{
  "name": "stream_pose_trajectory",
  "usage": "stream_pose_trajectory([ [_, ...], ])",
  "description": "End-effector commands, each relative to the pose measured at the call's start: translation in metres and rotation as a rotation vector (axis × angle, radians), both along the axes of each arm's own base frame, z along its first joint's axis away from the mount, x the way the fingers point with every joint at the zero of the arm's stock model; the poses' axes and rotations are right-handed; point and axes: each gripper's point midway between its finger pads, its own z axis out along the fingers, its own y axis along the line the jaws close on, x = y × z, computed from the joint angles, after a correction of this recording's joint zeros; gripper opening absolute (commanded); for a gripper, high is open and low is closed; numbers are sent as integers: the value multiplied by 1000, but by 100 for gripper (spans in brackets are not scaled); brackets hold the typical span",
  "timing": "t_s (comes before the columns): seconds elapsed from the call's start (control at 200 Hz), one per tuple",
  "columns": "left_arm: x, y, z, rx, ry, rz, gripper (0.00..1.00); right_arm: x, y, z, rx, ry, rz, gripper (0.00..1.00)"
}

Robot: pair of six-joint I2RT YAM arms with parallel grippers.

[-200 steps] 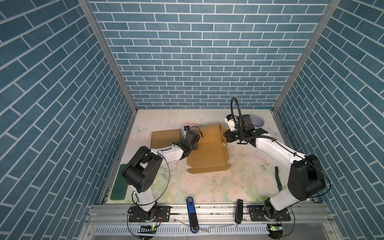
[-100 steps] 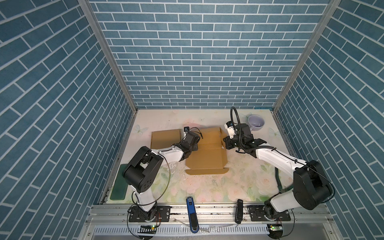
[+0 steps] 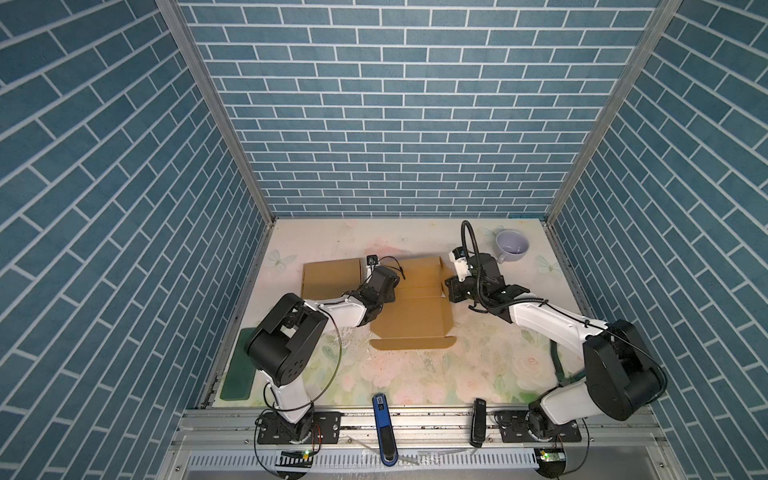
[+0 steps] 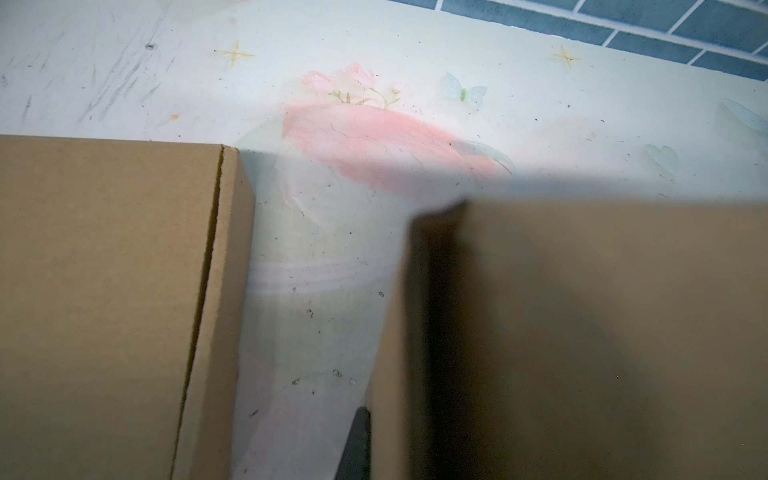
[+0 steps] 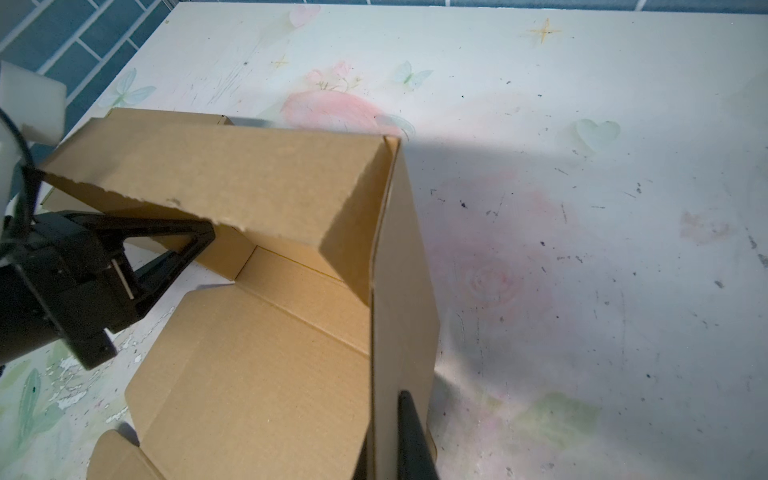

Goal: Fold the paper box

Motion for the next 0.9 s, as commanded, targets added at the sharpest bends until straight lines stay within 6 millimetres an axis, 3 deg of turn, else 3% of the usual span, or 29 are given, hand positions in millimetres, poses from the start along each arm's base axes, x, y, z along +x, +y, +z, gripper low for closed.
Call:
stream_pose_trajectory([
  [0.0,0,-16,13,-82,-51,-22,0,-26,9,-33,-16,126,38,2],
  [0.56,-16,-5,-10,11,-32,-71,0,-35,-5,-68,-84,116,21,2],
  [0.895,-21,-3,-11,63,-13,-111,0,-29,-9,-63,-100,81,1,12],
])
